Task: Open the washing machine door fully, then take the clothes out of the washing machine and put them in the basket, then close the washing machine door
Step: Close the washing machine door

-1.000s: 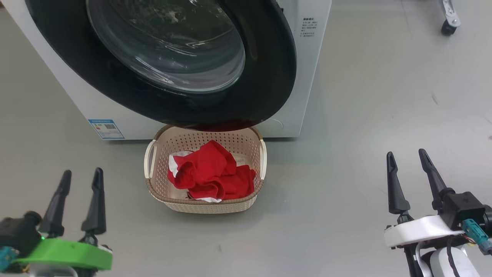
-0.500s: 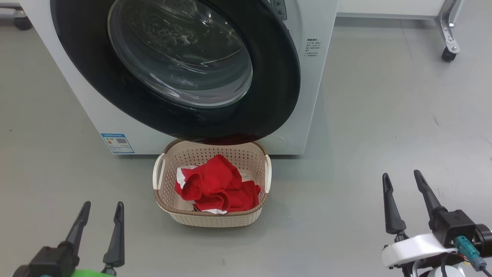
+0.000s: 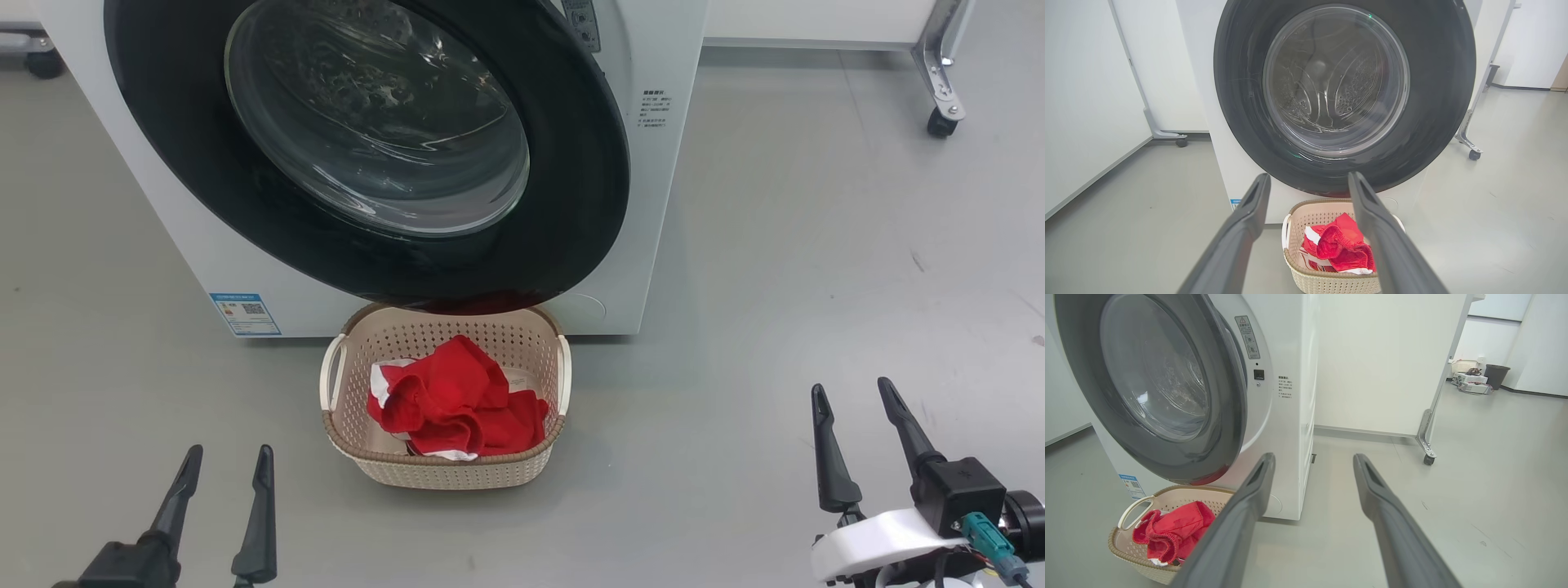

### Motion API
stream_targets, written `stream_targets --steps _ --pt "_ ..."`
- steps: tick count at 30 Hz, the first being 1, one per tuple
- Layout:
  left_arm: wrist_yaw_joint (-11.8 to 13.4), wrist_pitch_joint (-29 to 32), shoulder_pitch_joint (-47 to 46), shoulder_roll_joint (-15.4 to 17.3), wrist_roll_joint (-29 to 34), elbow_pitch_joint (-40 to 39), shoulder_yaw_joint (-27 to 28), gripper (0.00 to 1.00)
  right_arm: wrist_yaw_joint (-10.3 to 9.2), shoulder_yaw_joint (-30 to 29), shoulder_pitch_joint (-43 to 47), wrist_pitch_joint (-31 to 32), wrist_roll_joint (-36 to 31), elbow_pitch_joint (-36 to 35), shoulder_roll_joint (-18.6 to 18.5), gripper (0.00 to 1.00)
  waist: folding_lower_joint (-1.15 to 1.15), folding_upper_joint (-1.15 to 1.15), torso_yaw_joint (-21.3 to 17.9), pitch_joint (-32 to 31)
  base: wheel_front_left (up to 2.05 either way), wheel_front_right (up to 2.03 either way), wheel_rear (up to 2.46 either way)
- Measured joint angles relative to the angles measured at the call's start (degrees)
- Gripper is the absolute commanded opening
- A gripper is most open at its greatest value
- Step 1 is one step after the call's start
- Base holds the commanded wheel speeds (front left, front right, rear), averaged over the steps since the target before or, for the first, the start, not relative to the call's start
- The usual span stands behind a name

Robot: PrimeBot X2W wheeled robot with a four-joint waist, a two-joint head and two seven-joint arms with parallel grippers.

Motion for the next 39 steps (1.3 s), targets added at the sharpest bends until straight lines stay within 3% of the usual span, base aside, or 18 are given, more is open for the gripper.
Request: stream_targets --steps 27,28,39 --pt "0.1 0.1 1.5 -2.8 2.7 -0.9 0.8 1.0 -0.46 0.4 1.0 0.8 0.0 -1.5 0.1 1.0 0.0 0.0 -0.1 -1.0 0.0 0.0 0.0" --pt "0.3 0.1 1.5 -2.8 3.1 -1.0 0.9 1.0 -0.46 0.4 1.1 1.0 0.0 -1.5 0.1 0.0 0.0 0.0 -0.1 -1.0 0.0 0.0 0.0" --pt "0.5 0.2 1.6 -3.5 4.2 -1.3 1.4 1.0 -0.41 0.4 1.4 2.1 0.2 -1.6 0.0 0.0 0.0 0.0 -0.3 -1.0 0.0 0.0 0.0"
